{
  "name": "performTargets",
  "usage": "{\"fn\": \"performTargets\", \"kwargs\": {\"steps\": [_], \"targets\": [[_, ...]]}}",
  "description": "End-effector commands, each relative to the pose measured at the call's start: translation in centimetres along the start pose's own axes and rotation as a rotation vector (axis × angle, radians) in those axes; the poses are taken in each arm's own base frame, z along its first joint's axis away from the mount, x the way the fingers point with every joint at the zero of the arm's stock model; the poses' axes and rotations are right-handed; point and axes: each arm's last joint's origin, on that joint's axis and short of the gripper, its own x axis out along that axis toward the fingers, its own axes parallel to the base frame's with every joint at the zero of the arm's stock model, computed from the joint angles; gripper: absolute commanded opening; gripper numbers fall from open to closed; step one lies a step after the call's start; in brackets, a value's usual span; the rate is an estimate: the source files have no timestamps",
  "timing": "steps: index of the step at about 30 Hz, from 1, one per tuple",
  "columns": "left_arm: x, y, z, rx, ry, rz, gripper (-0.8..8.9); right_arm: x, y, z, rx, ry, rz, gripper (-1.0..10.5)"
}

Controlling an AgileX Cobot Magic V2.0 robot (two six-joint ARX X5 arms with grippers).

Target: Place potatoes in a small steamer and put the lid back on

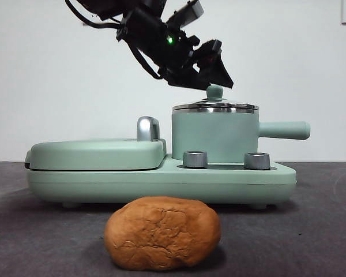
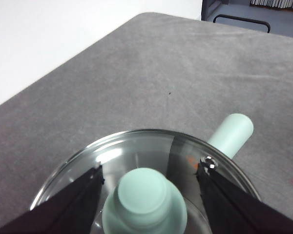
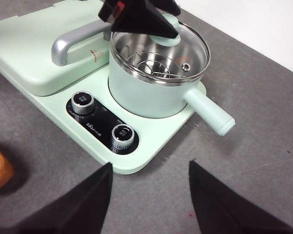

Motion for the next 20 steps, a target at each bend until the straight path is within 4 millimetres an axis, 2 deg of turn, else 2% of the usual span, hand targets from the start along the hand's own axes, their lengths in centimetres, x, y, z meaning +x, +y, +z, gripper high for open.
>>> {"fn": "performTargets", "kwargs": {"steps": [1,7,12,20], "targets": [[1.07,-0.05,-0.15,-0.002,-0.013,-0.010,3.11,-0.25,-0.06,0.54,0.008,-0.022,-0.004,2.5],[1.29,0.03,-0.46,-0.004,-0.004,-0.005,2.86,-0.25,-0.05,0.54,0.009,-0.022,-0.004,2.5],[1.27,0.17,-0.52,-0.006,0.009,0.035,0.33,-0.25,-0.05,0.54,0.024,-0.022,-0.003,2.5],[1.20,0.35,-0.61,-0.004,0.014,0.041,0.14,-0.25,-0.05,0.54,0.026,-0.022,-0.003,2.5]]}}
